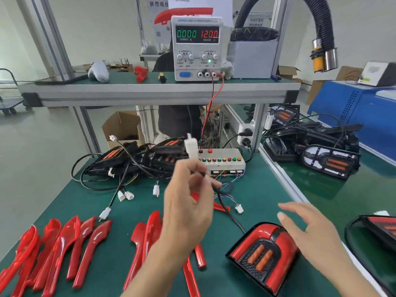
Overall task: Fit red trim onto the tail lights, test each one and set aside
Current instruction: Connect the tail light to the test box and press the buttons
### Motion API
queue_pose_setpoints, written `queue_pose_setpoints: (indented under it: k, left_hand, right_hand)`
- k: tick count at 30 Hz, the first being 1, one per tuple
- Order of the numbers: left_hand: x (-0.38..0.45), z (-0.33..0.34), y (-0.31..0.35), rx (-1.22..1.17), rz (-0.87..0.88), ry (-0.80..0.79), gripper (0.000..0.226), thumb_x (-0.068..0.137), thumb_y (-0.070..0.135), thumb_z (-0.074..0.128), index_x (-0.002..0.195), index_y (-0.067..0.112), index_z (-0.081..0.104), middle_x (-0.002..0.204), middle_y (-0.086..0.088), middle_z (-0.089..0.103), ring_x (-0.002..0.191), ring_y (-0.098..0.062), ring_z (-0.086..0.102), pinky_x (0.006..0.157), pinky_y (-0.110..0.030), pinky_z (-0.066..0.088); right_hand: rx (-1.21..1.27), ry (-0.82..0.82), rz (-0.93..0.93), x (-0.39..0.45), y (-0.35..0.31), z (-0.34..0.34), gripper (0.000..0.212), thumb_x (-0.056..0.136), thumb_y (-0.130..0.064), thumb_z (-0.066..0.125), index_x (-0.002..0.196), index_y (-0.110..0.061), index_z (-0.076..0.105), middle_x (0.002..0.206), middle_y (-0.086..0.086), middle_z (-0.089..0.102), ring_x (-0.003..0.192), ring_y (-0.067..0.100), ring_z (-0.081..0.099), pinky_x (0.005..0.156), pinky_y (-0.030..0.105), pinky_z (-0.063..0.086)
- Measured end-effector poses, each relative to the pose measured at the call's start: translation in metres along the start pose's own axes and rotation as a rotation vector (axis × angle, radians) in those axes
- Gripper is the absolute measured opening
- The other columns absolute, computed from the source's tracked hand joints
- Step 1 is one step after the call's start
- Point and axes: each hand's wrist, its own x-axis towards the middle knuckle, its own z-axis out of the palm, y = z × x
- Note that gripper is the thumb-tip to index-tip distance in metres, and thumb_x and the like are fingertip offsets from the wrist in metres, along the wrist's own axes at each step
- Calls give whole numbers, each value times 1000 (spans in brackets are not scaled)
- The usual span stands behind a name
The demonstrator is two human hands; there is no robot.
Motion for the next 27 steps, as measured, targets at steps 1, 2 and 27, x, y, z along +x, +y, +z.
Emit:
queue_pose_setpoints:
  k: [1,2,27]
  left_hand:
    - [-9,5,-1,-29,-50,-61,22,97,6,51,104,26,49,88,13,71,83,-20,75,66,-35,57]
    - [-17,11,0,-44,-93,-114,24,97,7,51,104,29,50,87,11,73,83,-20,75,66,-33,56]
    - [-3,89,-115,242,-1051,-474,34,94,24,63,74,-3,65,53,-8,69,38,-18,61,45,-26,56]
  right_hand:
    - [105,24,-47,-2,-14,-1,16,92,-41,67,104,-49,71,117,-33,65,114,-3,59,89,22,43]
    - [189,24,-92,-3,-29,-2,15,92,-46,64,103,-52,72,117,-35,65,112,-4,61,84,20,46]
    - [681,145,-29,15,-33,-2,45,91,-64,60,90,-20,71,67,1,61,52,13,43,51,22,38]
